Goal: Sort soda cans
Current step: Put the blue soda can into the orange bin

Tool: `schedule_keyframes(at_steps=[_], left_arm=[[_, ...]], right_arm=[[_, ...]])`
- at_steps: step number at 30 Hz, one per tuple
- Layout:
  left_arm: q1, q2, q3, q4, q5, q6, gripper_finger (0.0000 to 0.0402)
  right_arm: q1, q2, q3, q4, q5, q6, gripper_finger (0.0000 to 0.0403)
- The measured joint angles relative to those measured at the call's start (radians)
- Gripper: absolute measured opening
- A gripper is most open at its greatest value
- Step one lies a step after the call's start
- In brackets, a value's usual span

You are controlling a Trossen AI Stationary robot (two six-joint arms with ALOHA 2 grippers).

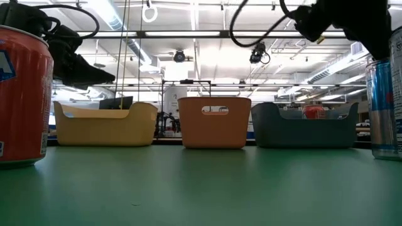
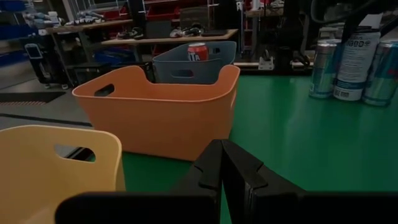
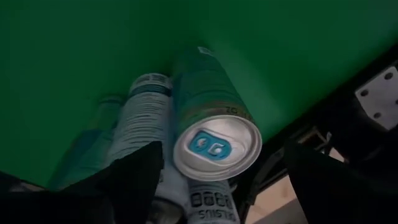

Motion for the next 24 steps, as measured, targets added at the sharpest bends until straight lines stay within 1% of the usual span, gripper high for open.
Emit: schedule_keyframes(at_steps=[7, 18, 21, 24], left_arm=[[0.0, 0.0, 0.001, -0.003, 0.0, -0.006, 0.0014], [0.0, 0.0, 0.001, -0.009, 0.0, -0.017, 0.0014], [0.0, 0.0, 0.001, -0.007, 0.0, -0.017, 0.0015], [0.0, 0.0, 0.001, -0.005, 0.0, -0.017, 0.0014]], right_arm=[[-0.004, 0.0, -0.051, 0.045, 0.001, -0.028, 0.0336], [-0.004, 0.0, -0.134, 0.134, 0.005, -0.061, 0.0332], [-0.007, 0.0, -0.146, 0.177, 0.006, -0.076, 0.0313], [-0.012, 0.0, -0.148, 0.197, 0.007, -0.092, 0.0264]])
